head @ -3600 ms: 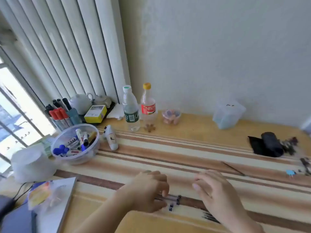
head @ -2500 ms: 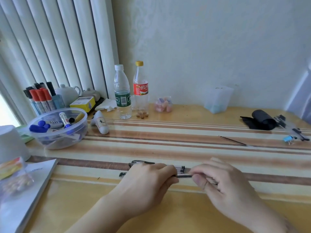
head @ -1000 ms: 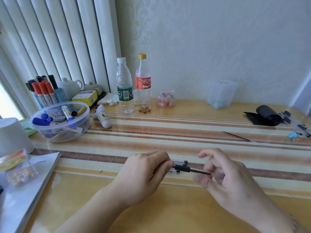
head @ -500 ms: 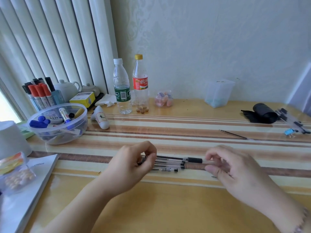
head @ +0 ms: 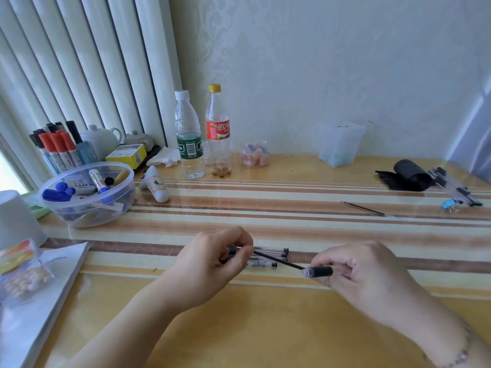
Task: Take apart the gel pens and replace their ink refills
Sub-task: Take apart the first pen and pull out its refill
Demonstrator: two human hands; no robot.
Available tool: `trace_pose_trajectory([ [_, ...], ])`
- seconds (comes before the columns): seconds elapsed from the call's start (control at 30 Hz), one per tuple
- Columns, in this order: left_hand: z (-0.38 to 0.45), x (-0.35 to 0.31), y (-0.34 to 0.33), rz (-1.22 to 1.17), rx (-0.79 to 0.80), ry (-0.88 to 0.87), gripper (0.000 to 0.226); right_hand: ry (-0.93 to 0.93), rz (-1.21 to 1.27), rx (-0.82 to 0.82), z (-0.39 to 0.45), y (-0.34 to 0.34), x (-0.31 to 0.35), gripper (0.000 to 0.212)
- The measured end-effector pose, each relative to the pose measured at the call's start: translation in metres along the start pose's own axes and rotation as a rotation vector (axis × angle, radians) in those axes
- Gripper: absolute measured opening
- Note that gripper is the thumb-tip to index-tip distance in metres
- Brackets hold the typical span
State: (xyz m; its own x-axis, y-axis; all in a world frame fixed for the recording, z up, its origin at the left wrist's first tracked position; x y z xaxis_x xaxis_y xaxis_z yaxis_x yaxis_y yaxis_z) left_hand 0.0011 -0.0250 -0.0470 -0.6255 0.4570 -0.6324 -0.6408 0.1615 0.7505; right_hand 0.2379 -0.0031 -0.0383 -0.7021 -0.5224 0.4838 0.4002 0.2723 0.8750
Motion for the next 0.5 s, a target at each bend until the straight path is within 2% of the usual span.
trace_pose_trajectory([
  [0.1,-0.001,0.001,0.008,0.083,0.019,0.008,0.012,-0.022,-0.022,0.063,0.002,-0.002,-0.001,0.007],
  [0.27,-0.005,0.009,0.026,0.056,-0.115,0.071,0.014,-0.062,-0.130,0.133,0.006,-0.013,-0.001,0.014],
  [0.5,-0.002,0.001,0.008,0.198,0.032,0.015,0.004,-0.089,-0.229,0.153,0.006,-0.017,0.006,0.033],
])
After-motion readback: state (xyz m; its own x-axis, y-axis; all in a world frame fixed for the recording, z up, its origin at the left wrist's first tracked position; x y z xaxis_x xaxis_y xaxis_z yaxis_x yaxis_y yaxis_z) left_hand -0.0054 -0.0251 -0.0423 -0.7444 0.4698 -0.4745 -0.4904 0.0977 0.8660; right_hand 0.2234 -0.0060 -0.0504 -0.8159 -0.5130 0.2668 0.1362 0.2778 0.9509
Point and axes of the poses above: each hand's wrist, its own z-axis towards the middle knuckle, its own y-axis out of the back of the hand, x = y × z, the point moved 4 cm from there along z, towards the middle knuckle, and after that the axes turned 14 degrees about x, right-handed, at the moved point
